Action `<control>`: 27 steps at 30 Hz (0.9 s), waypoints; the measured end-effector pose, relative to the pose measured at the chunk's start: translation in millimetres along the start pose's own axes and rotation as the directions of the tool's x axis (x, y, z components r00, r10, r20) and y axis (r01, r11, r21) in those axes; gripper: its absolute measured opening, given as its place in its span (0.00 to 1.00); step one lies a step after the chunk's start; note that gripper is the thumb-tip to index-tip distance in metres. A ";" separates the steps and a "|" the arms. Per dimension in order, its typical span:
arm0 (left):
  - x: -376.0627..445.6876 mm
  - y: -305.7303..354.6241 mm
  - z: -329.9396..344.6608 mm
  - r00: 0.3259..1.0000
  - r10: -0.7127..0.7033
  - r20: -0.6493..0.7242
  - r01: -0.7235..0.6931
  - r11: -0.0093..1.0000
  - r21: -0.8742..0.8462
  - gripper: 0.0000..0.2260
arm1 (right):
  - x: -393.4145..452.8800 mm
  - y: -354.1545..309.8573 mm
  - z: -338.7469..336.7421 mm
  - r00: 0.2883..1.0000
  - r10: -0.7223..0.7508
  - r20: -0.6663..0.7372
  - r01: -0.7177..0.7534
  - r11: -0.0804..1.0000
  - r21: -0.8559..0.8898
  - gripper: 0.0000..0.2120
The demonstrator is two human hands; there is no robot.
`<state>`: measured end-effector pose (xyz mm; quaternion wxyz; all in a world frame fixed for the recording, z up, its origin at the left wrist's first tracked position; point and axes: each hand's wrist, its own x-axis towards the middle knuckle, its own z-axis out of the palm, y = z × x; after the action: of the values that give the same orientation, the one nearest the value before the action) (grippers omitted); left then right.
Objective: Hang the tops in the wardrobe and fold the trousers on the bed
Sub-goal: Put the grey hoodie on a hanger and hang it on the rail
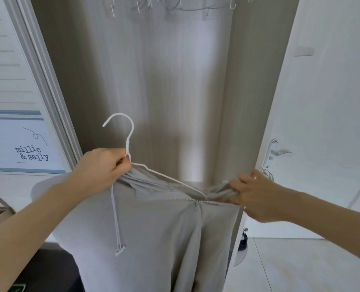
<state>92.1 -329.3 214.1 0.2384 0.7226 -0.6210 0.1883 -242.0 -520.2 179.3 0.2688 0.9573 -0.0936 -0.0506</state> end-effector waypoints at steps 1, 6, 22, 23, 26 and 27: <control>-3.1 -1.5 1.6 1.000 0.030 -0.007 -0.029 0.997 0.064 0.12 | 0.2 2.5 -1.5 0.999 0.044 -0.027 -0.043 0.998 0.047 0.22; 2.1 12.4 22.6 0.999 -0.010 0.031 0.009 0.999 0.051 0.13 | 22.8 14.5 -33.6 0.945 0.235 -0.227 -0.092 0.859 0.504 0.11; 42.5 41.6 12.9 0.984 -0.094 -0.150 0.020 0.902 -0.431 0.16 | 34.5 45.0 -62.6 0.778 0.561 -0.282 -0.112 0.565 0.817 0.19; 44.6 42.1 10.2 0.984 -0.089 -0.155 0.014 0.902 -0.431 0.16 | 33.6 50.2 -66.9 0.785 0.575 -0.232 -0.125 0.512 0.850 0.22; 49.6 42.8 4.7 0.984 -0.071 -0.163 -0.006 0.903 -0.430 0.15 | 28.7 54.6 -76.0 0.689 0.708 -0.153 -0.438 0.576 0.690 0.35; 50.1 43.4 3.8 0.985 -0.069 -0.156 -0.005 0.902 -0.433 0.14 | 27.9 54.9 -78.1 0.657 0.739 -0.146 -0.566 0.612 0.552 0.32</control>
<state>57.0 -377.0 244.3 0.4466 0.6437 -0.6130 0.1023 -211.6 -532.5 273.2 0.0458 0.8796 -0.4006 0.2525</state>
